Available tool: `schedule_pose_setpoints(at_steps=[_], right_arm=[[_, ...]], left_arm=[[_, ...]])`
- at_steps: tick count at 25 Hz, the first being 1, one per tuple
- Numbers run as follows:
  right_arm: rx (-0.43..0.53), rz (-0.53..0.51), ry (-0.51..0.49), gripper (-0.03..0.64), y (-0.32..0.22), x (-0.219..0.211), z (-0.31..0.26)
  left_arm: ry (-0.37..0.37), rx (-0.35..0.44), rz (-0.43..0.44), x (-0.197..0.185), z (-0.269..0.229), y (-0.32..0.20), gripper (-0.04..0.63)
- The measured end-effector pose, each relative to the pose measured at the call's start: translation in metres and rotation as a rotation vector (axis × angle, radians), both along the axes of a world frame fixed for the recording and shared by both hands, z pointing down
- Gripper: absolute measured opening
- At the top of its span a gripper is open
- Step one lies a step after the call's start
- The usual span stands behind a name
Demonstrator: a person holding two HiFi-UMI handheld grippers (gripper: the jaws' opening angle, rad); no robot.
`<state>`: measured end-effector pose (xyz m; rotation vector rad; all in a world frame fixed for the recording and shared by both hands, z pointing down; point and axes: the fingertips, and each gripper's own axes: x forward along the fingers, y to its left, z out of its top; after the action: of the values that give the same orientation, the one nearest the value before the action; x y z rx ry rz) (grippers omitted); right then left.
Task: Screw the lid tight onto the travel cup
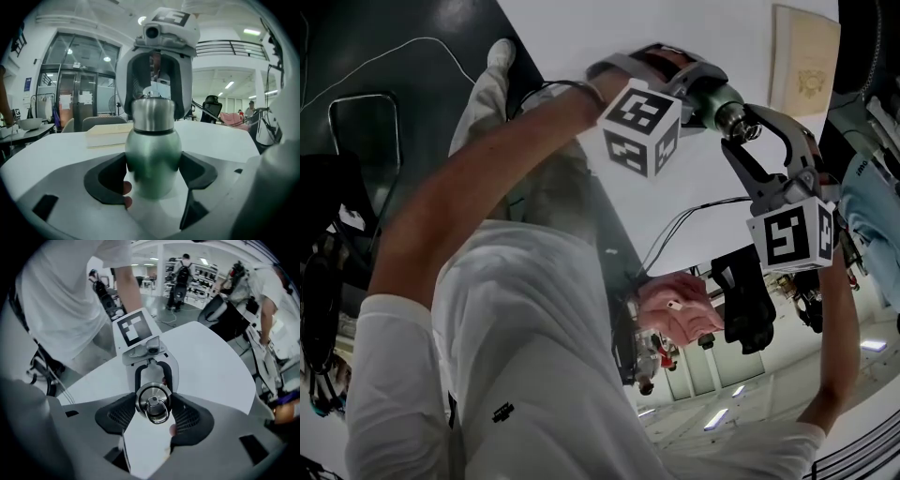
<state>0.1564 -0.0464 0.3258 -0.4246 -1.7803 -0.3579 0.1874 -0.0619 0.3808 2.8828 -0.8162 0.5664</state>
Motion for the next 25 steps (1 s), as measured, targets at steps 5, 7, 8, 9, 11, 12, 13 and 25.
schedule_pose_setpoints(at_steps=[5, 7, 8, 9, 11, 12, 13, 25], right_arm=[[0.000, 0.342, -0.031, 0.238, -0.005, -0.003, 0.000], [0.002, 0.436, -0.030, 0.238, -0.007, -0.002, 0.001], [0.001, 0.481, -0.030, 0.238, -0.008, -0.001, 0.001], [0.001, 0.527, -0.031, 0.238, -0.010, 0.000, 0.001], [-0.001, 0.628, -0.034, 0.238, -0.011, 0.000, 0.001], [0.000, 0.676, -0.036, 0.238, -0.012, 0.000, 0.001], [0.000, 0.718, -0.038, 0.238, -0.012, 0.000, 0.001], [-0.040, 0.900, -0.061, 0.245, -0.014, 0.004, 0.000]], left_arm=[[-0.003, 0.000, 0.000, -0.001, 0.000, 0.000, 0.350], [-0.003, -0.003, -0.004, 0.001, 0.001, 0.000, 0.350], [-0.003, -0.004, -0.006, 0.001, 0.001, -0.001, 0.350], [-0.003, -0.004, -0.007, 0.002, 0.001, -0.001, 0.350], [-0.001, -0.003, -0.005, 0.001, 0.001, -0.001, 0.350], [0.000, -0.002, -0.004, 0.001, 0.001, -0.001, 0.350], [0.000, -0.002, -0.003, 0.000, 0.001, -0.001, 0.350], [0.000, -0.003, 0.004, 0.001, 0.000, 0.000, 0.350]])
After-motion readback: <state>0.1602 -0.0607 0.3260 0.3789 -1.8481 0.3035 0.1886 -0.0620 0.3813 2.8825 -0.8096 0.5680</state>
